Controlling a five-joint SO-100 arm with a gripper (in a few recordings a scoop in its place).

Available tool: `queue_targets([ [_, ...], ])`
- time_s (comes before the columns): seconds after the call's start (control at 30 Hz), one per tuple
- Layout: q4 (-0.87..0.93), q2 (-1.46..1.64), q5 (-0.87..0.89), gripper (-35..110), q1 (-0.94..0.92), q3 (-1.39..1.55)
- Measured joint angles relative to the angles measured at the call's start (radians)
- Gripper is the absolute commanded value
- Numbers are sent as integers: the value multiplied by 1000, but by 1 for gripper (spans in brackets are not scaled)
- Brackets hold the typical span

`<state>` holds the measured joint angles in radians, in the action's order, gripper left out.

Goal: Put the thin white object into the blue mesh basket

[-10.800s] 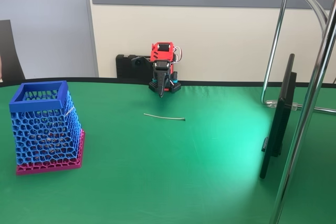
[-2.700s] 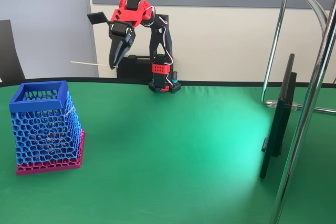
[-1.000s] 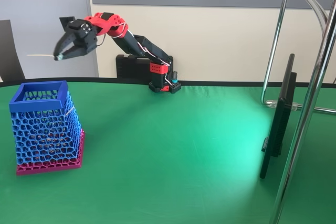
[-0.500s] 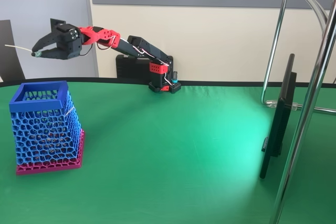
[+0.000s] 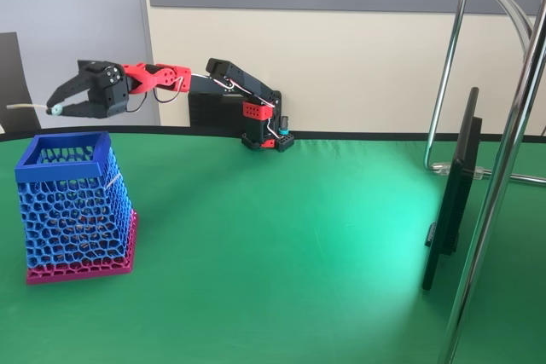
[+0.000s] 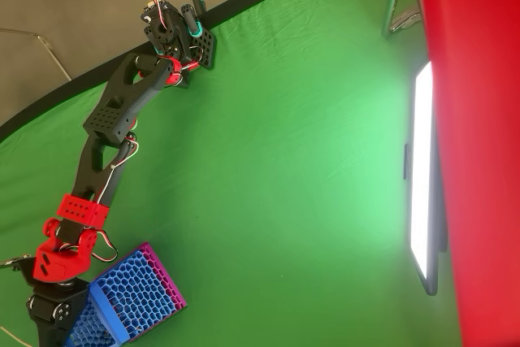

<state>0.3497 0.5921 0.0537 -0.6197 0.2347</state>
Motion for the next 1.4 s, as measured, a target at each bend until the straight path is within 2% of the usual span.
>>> queue_targets([
  [0.37, 104, 52, 161, 27, 9, -6],
  [0.6, 109, 100, 279, 37, 9, -8],
  [1.0, 112, 123, 535, 37, -14, 44],
  [1.17, 112, 160, 552, 37, -6, 112],
  [1.4, 106, 414, 541, 30, 28, 394],
])
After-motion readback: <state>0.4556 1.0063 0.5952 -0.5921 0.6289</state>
